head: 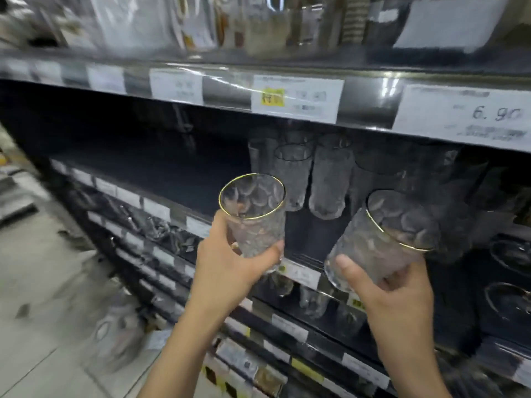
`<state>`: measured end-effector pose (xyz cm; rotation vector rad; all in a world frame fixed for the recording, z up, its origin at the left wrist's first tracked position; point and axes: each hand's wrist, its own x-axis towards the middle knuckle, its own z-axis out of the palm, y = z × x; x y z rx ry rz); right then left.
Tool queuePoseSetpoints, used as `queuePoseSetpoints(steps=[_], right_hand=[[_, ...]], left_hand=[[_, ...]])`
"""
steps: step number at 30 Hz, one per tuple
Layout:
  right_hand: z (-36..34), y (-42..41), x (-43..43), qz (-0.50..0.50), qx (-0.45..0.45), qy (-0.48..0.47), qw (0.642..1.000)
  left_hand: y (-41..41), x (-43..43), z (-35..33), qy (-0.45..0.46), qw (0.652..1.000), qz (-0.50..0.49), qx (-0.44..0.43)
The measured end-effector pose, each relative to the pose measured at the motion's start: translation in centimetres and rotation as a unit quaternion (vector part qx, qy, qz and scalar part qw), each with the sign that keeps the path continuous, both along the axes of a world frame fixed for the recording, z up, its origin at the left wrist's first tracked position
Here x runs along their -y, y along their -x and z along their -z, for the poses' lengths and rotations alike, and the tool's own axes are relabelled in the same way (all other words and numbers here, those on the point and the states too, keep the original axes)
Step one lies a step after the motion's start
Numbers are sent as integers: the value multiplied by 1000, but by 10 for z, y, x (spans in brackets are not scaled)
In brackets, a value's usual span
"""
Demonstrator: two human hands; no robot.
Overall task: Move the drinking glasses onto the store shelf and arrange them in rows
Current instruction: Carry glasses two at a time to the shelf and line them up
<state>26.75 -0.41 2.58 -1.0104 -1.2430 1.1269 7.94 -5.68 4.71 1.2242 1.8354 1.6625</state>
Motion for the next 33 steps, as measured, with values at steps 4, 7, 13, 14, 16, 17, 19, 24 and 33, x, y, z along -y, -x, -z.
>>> queuePoseSetpoints(steps=[4, 7, 13, 14, 16, 17, 19, 24, 33], right_hand=[[6, 56, 13, -83, 13, 3, 996], [5, 100, 25, -131, 31, -4, 991], [4, 200, 44, -162, 13, -8, 987], [5, 217, 47, -163, 10, -6, 987], [7, 251, 52, -164, 12, -7, 986], [8, 269, 53, -163, 18, -11, 986], [11, 303, 56, -155, 34, -19, 987], [13, 370, 53, -127, 53, -18, 990], [2, 448, -3, -68, 81, -19, 994]], left_hand=[[48, 29, 1, 0, 999, -49, -3], [86, 48, 3, -2, 997, -75, 7], [176, 74, 9, -3, 995, -96, 0], [194, 77, 10, -1, 995, -95, -1], [230, 81, 13, 5, 996, -91, -3], [248, 81, 15, 9, 996, -89, -4], [283, 81, 17, 12, 997, -82, -9], [357, 66, 17, 25, 998, -49, -29], [439, -8, 13, 52, 998, 22, -32]])
